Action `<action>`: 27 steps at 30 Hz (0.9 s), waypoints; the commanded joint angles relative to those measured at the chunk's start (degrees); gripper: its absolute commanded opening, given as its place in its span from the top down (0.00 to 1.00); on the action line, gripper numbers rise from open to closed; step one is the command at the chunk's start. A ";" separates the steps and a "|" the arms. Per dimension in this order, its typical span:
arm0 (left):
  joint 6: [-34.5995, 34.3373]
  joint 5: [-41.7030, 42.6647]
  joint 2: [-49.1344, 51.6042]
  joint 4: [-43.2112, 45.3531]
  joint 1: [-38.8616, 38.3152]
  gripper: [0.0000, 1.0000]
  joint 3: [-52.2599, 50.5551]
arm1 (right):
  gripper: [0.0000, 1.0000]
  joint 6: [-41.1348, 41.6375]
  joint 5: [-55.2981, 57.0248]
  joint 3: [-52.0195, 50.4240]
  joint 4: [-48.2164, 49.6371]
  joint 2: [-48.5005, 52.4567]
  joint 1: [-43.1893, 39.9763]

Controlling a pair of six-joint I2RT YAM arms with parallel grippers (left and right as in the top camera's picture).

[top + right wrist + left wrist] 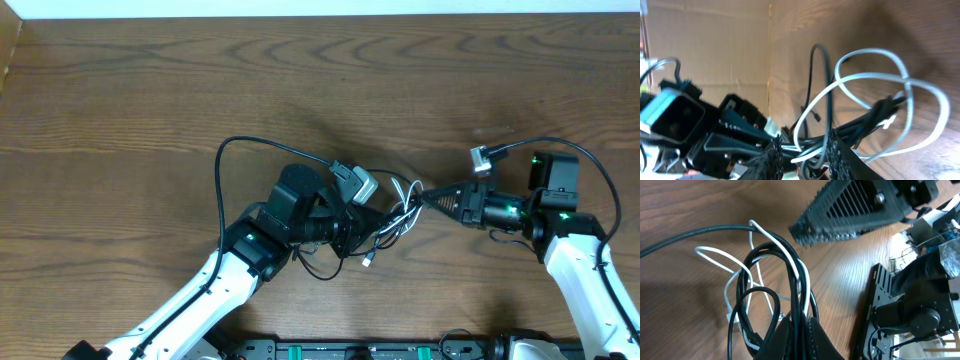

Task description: Untangle cables

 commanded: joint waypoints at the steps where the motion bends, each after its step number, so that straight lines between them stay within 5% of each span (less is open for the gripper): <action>1: -7.15 -0.31 -0.26 1.62 0.20 0.92 0.46 | 0.73 -2.45 -2.25 0.28 -0.31 -0.74 1.99; 12: -12.22 -0.31 -0.26 2.89 4.28 0.92 0.46 | 0.66 10.10 10.80 0.28 -13.18 -0.72 3.19; 27: -12.17 2.32 -0.26 7.43 2.62 0.92 0.46 | 0.56 25.99 14.82 0.28 -13.27 -0.72 3.21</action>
